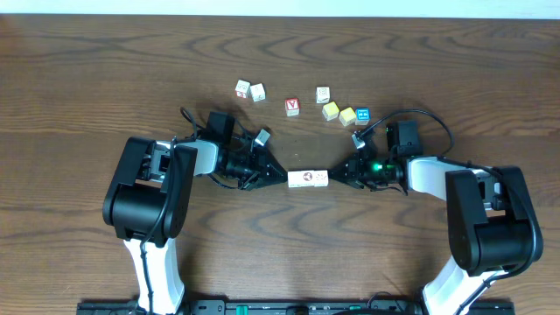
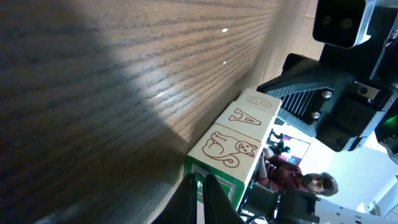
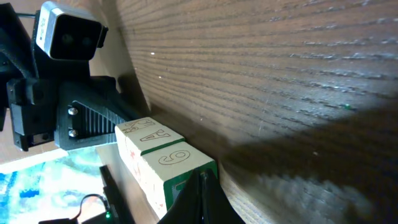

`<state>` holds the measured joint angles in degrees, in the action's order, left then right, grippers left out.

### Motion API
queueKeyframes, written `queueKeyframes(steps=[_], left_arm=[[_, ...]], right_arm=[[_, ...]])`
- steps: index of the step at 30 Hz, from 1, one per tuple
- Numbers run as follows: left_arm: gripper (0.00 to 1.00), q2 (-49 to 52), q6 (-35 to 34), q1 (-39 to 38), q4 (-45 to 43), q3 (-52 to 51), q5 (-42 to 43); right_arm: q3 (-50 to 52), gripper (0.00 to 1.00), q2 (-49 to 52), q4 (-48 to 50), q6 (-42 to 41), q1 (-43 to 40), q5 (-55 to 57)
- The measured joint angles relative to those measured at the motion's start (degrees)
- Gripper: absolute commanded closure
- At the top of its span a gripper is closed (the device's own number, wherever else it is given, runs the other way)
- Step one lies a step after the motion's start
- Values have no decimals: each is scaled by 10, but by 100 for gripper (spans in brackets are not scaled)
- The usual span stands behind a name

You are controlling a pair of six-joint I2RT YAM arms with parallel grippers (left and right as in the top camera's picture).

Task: Lift 3 blocks

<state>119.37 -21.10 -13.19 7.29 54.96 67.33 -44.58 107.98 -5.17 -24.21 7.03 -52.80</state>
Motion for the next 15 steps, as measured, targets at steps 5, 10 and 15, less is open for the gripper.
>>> queueKeyframes(steps=[5, 10, 15], left_arm=[[93, 0, -1, 0, 0, 0, 0], [93, 0, -1, 0, 0, 0, 0], [93, 0, -1, 0, 0, 0, 1]], right_arm=[[0, 99, 0, -5, -2, -1, -3], [0, 99, 0, -6, -2, -1, -3], [0, 99, 0, -10, -2, 0, -1]])
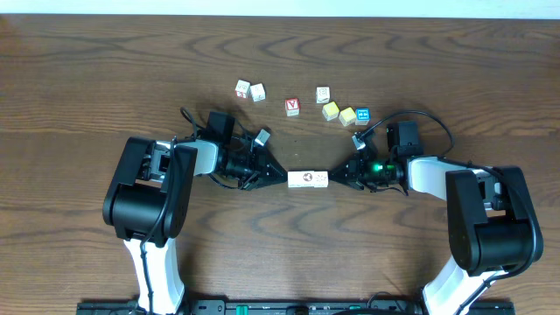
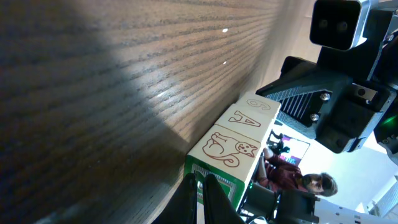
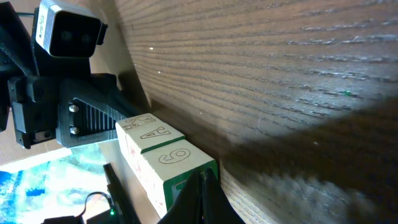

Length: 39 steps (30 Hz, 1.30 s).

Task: Lift 3 blocks

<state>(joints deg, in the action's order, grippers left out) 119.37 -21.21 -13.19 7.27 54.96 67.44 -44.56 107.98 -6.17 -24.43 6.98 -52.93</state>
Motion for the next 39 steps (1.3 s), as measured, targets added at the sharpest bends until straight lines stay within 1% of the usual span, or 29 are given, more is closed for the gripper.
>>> queueKeyframes(steps=[6, 12, 32, 39], left_arm=[[93, 0, 0, 0, 0, 0, 2], [93, 0, 0, 0, 2, 0, 4], [92, -1, -15, 1, 3, -1, 7], [93, -3, -26, 1, 4, -3, 4]], right_arm=[[0, 99, 0, 3, -7, 0, -1], [0, 99, 0, 28, -26, 0, -7], [1, 99, 0, 29, -49, 0, -11], [0, 99, 0, 58, -64, -1, -24]])
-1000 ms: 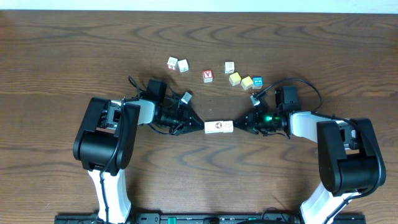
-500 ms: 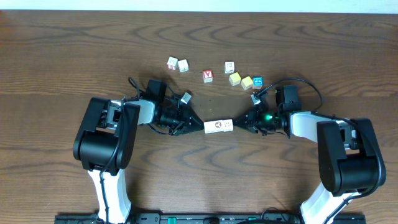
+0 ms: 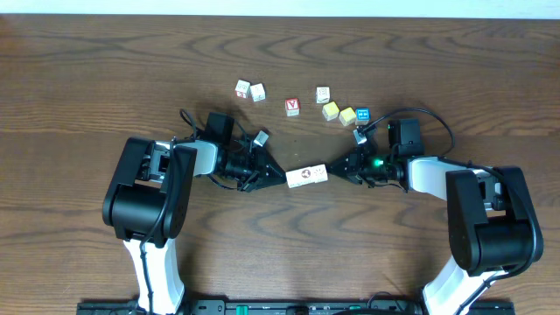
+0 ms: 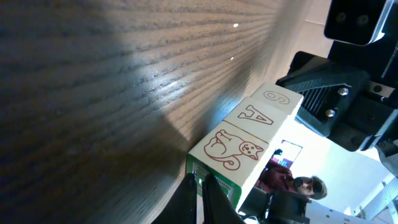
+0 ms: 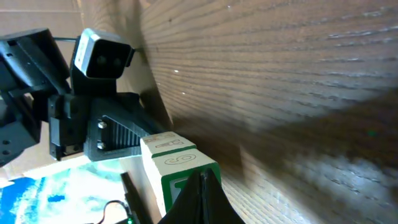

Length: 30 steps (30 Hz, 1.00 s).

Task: Lift 3 blocks

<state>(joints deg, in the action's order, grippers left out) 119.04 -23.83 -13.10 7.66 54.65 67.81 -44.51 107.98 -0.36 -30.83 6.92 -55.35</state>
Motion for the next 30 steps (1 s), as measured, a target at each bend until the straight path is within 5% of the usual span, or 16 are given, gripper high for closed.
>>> queueKeyframes(steps=[30], left_arm=[[93, -7, -5, 1, -1, 0, -15]], right_arm=[[0, 99, 0, -26, -5, 12, 40]])
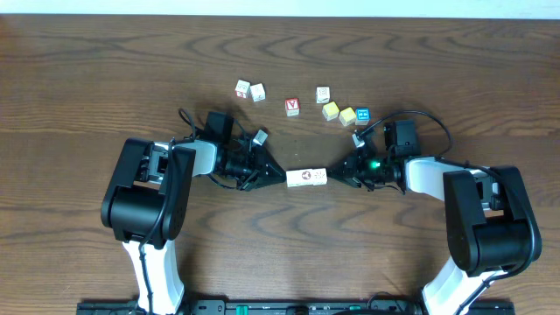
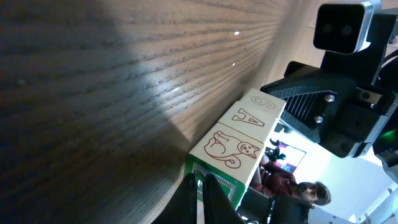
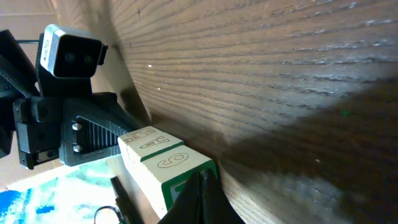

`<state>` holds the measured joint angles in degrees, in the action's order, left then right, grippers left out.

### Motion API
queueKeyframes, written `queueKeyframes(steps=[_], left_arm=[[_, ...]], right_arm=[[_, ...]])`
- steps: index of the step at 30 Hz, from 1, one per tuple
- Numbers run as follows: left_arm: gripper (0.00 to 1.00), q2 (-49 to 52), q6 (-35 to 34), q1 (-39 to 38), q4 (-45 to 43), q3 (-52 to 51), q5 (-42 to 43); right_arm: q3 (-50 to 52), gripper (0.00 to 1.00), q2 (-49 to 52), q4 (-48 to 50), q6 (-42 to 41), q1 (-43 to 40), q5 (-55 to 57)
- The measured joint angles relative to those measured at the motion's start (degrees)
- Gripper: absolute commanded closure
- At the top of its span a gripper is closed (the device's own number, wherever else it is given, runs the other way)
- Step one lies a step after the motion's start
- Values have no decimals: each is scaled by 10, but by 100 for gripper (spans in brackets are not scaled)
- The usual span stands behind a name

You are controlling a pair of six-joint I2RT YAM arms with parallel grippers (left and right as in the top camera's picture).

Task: Lift 3 blocks

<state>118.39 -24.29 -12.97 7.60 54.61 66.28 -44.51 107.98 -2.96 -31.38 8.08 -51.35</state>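
A row of three cream blocks [image 1: 308, 178] with green edges lies level between both arms at the table's middle. The left wrist view shows a cat block [image 2: 230, 149], an A block [image 2: 250, 117] and a 6 block [image 2: 265, 102]. My left gripper [image 1: 282, 178] is shut and its tip [image 2: 200, 183] presses on the cat end. My right gripper [image 1: 334, 178] is also shut, its tip [image 3: 202, 180] against the 6 block [image 3: 171, 162]. I cannot tell whether the row touches the table.
Several loose blocks lie behind the arms: two white ones [image 1: 249, 90], a red one [image 1: 292, 107], a white one [image 1: 323, 94], two yellow ones [image 1: 339, 114] and a blue one [image 1: 362, 115]. The table's far edge [image 1: 280, 16] runs along the top.
The row was tilted, with its right end farther back. Now it lies level again. The right gripper tip has come slightly toward the front. Both grippers remain shut against the row's ends.
At first the row lay level, squeezed end to end between both shut grippers, and it stood the same half a second later. Then its right end had swung toward the back with the right gripper. Now the row is level again at nearly the first spot.
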Motion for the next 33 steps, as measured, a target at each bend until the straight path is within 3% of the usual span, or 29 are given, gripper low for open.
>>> queueKeyframes(steps=[20, 25, 33], left_arm=[[93, -33, 16, -14, 94, 9, -102], [93, -53, 23, -18, 130, 15, -150], [93, -121, 30, -18, 202, 16, -315]], right_arm=[[-3, 99, 0, -63, 16, 20, 31], [-33, 99, 0, -153, 38, 20, 51], [-123, 99, 0, -337, 76, 21, 173]])
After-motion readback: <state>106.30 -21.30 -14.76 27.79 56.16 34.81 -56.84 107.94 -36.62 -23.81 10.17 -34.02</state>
